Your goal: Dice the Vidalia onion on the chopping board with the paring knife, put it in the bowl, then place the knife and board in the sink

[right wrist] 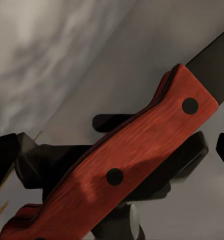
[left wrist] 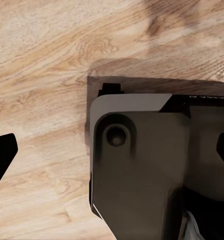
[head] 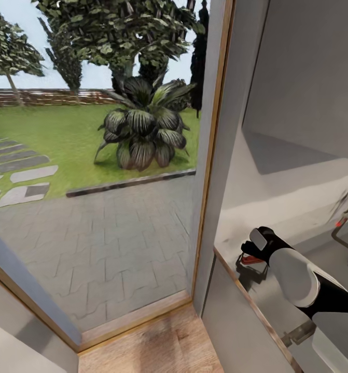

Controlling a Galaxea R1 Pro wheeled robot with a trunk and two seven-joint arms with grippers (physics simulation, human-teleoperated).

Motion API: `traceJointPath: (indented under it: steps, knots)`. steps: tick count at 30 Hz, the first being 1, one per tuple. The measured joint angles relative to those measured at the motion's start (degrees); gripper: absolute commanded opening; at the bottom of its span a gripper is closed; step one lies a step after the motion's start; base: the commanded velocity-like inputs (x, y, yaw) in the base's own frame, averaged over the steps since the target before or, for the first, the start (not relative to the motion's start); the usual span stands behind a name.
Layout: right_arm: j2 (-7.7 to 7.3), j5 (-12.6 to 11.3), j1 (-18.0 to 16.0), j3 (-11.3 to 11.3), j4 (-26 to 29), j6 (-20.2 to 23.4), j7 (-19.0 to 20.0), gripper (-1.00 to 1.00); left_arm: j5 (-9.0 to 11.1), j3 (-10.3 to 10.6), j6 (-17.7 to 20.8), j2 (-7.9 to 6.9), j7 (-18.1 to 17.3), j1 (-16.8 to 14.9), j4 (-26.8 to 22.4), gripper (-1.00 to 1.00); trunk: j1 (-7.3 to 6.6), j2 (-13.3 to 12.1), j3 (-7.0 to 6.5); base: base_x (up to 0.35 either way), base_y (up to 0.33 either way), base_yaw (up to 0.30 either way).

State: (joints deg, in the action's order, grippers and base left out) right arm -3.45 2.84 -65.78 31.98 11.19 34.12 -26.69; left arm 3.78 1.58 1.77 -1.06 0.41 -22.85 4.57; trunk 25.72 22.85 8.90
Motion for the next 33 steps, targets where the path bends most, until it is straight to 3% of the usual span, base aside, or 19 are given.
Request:
traceJointPath:
  steps: [33]
  knots:
    - [-0.11,0.0,-2.2,0.0,-0.1,0.3,0.0,1.0,0.0,0.0,0.0,0.0,0.0,0.0,0.0,1.0,-0.01,0.0,1.85,0.0,0.0,0.0]
